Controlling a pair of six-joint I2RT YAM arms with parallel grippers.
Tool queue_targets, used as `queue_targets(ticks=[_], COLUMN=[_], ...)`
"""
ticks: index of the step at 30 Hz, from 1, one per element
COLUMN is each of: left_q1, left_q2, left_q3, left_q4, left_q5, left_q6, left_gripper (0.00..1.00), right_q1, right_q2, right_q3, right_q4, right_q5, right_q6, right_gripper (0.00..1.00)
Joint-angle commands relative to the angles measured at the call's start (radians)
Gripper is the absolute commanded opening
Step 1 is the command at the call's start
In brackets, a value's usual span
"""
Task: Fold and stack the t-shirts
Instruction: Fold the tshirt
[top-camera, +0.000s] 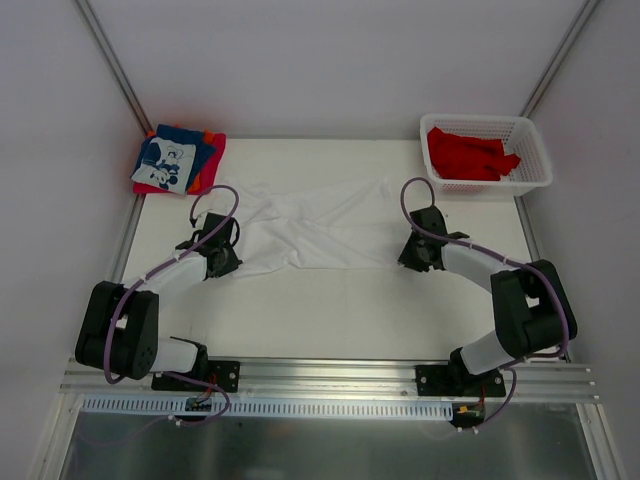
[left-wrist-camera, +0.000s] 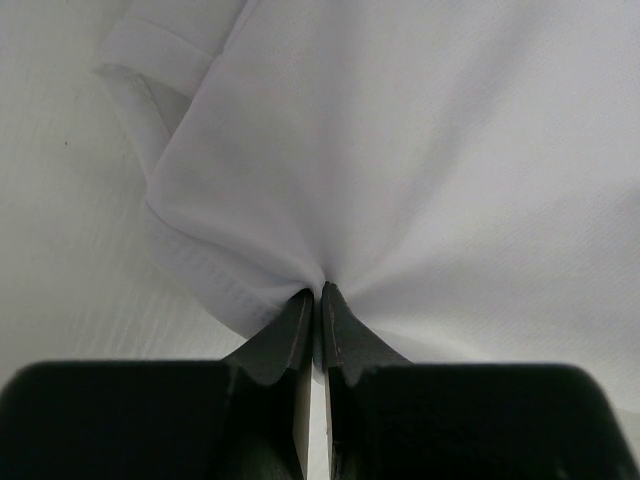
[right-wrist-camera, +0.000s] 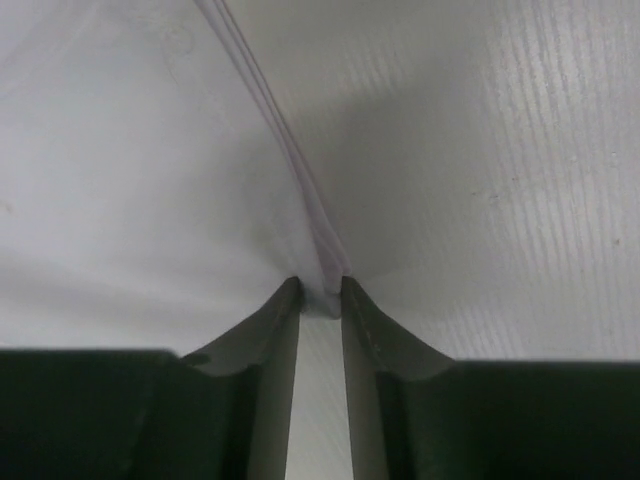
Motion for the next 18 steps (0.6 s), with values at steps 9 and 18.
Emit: queue_targets(ticks=[9, 18], left_q1=[-0.005, -0.004], left_q2=[0.001, -0.020], left_q3=[0.005, -0.004], left_q4=[-0.009, -0.012], left_q5=[-0.029, -0.043], left_q6=[0.019, 0.043], left_gripper=[0.00, 0.00], right_q1=[0.005, -0.053], right_q2=[0.035, -0.021], right_q3=[-0.002, 0.004], right_q4=[0.023, -0.039], right_q5=[-0.008, 0.019], right_q6=[0.001, -0.061], right_gripper=[0.01, 0.01])
